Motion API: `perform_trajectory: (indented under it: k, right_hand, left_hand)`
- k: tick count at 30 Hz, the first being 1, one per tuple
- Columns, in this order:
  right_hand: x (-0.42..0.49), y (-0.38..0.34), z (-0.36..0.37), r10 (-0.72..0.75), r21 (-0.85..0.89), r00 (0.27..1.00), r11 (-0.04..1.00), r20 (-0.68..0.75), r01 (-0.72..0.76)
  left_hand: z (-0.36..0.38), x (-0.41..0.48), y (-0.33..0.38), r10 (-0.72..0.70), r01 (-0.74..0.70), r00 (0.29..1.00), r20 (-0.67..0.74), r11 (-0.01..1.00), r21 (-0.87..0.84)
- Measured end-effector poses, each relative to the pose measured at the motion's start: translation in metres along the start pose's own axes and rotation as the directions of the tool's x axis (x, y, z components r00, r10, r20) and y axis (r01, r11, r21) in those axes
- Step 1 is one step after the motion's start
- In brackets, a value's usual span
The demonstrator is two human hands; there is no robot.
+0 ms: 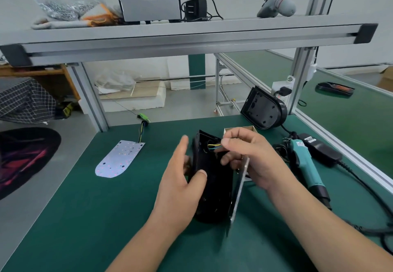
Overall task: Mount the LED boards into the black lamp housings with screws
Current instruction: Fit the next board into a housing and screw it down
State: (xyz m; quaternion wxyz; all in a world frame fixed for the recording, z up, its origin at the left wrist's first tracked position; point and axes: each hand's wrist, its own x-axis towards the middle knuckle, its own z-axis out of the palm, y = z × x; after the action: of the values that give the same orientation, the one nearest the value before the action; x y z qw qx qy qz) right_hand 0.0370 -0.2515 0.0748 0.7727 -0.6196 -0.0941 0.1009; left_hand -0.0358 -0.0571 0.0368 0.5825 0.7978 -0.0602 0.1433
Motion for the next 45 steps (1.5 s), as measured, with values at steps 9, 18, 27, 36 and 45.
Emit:
perform_trajectory:
  k: [9,18,27,36,45]
  right_hand:
    - [-0.012,-0.023,0.023,-0.098,-0.201,0.995,0.975,-0.007,0.095]
    - [-0.016,-0.026,0.044,-0.309,-0.591,0.945,0.784,-0.103,0.192]
    - [-0.011,-0.024,0.042,-0.319,-0.631,0.946,0.745,-0.053,0.216]
    - [-0.007,-0.021,0.048,-0.404,-0.735,0.912,0.64,-0.073,0.225]
    - [-0.009,-0.024,0.056,-0.463,-0.75,0.886,0.585,0.002,0.307]
  left_hand:
    - [0.014,-0.011,0.002,0.194,-0.187,0.974,-0.121,0.98,0.063]
    - [0.016,-0.009,0.001,0.249,-0.243,0.946,-0.21,0.969,0.052]
    - [0.013,-0.004,0.001,0.125,-0.161,0.962,-0.243,0.978,-0.133]
    - [0.013,-0.005,0.008,0.172,-0.226,0.935,-0.31,0.963,-0.148]
    - [0.013,-0.005,0.004,0.247,-0.283,0.917,-0.314,0.956,-0.075]
